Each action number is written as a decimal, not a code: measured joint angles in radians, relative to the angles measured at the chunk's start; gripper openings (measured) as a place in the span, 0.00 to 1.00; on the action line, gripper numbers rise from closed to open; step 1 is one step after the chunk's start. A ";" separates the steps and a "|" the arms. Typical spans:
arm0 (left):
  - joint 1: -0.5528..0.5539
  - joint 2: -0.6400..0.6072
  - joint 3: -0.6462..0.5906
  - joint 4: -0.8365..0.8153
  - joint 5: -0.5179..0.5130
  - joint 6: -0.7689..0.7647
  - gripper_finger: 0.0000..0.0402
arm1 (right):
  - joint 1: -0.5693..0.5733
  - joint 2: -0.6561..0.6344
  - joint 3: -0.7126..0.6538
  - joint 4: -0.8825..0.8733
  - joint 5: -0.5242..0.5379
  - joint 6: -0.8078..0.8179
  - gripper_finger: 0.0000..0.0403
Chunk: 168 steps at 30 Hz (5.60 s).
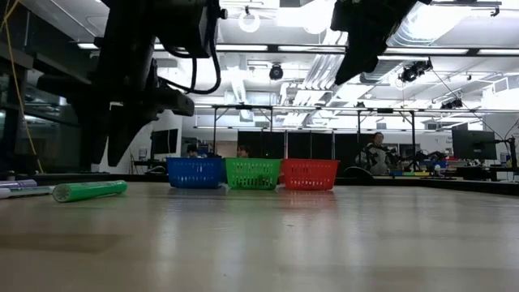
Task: Pick & Place Markers
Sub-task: Put the green highlighter into the blue bin
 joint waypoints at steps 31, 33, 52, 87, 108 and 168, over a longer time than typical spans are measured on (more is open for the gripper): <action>0.000 0.001 -0.073 0.123 0.067 -0.112 0.24 | 0.003 0.000 -0.176 -0.124 -0.105 -0.033 0.25; 0.000 0.001 -0.073 0.121 0.067 -0.112 0.24 | 0.003 -0.001 -0.206 -0.115 -0.113 -0.033 0.25; 0.000 0.008 -0.074 0.124 0.073 -0.095 0.50 | 0.003 -0.002 -0.279 -0.053 -0.137 -0.052 0.25; -0.092 0.132 -0.067 0.222 0.109 -0.132 0.15 | 0.003 -0.003 -0.279 -0.049 -0.137 -0.033 0.25; -0.073 0.098 0.068 0.206 -0.021 -0.093 0.15 | 0.002 -0.003 -0.278 -0.053 -0.135 -0.063 0.25; 0.631 0.283 0.410 -0.078 -0.060 0.596 0.15 | -0.152 -0.222 -0.278 -0.060 -0.098 -0.108 0.25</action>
